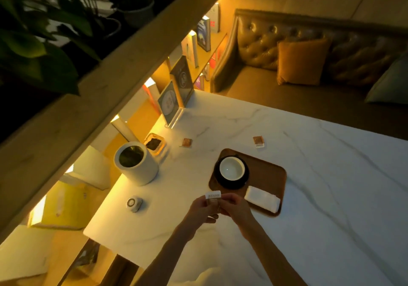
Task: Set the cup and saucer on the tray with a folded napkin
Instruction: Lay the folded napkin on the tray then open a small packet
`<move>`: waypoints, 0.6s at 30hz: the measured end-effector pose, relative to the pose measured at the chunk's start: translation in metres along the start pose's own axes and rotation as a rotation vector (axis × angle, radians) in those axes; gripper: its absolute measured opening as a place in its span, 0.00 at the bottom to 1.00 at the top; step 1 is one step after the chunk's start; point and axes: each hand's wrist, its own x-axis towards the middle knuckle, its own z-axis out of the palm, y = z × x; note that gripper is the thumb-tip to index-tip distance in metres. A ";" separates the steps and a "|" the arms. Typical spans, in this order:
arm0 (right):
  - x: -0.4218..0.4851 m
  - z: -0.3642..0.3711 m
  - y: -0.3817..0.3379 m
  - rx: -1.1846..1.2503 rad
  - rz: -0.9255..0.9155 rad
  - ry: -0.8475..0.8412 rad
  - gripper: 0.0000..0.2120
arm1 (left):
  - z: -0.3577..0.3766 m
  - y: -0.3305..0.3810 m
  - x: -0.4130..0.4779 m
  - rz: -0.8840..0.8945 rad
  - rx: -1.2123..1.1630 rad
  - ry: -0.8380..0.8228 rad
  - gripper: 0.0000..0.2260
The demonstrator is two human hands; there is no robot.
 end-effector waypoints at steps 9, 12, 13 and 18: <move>0.072 0.066 -0.040 -0.090 -0.059 -0.053 0.08 | -0.084 0.027 0.037 0.020 -0.072 0.192 0.11; 0.100 0.081 -0.056 -0.083 -0.040 -0.096 0.08 | -0.106 0.038 0.062 0.036 -0.145 0.220 0.09; 0.111 0.085 -0.063 -0.094 -0.020 -0.117 0.09 | -0.114 0.041 0.072 0.038 -0.173 0.229 0.10; 0.179 0.096 -0.089 -0.281 0.006 -0.015 0.12 | -0.152 0.051 0.131 -0.021 -0.340 0.314 0.10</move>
